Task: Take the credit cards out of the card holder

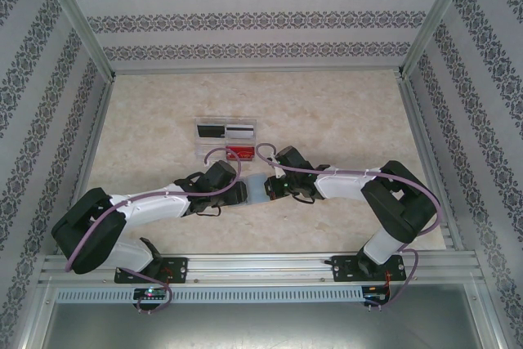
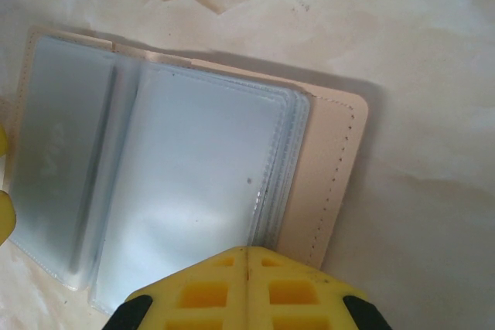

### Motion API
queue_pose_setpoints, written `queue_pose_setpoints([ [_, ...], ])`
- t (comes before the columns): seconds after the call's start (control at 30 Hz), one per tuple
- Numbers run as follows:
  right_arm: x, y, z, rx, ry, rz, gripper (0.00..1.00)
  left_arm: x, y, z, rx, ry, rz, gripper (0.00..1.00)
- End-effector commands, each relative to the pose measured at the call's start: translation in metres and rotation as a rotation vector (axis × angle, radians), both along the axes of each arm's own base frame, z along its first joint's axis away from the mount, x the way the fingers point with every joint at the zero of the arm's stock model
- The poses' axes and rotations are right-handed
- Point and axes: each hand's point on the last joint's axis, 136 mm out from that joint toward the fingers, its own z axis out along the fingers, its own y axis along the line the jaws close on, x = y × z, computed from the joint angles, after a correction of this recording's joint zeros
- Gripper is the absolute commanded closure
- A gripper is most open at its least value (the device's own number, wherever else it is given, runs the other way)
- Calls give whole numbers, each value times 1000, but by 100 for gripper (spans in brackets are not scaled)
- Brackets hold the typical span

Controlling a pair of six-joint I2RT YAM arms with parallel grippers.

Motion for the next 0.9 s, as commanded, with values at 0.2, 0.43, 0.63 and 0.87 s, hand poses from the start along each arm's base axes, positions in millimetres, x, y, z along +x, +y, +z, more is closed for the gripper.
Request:
queue_pose_setpoints([
  [0.2, -3, -4, -10, -24, 42, -7, 100, -6, -2, -3, -11, 7, -17, 36],
  [0.43, -3, -4, -10, -22, 44, -6, 100, -5, -11, -4, -44, 12, -38, 37],
  [0.63, -3, -4, -11, -23, 47, -6, 100, -4, -22, 4, -97, -13, -71, 38],
  [0.87, -3, -3, -11, -21, 47, -5, 100, -2, -30, 3, -113, -5, -87, 38],
])
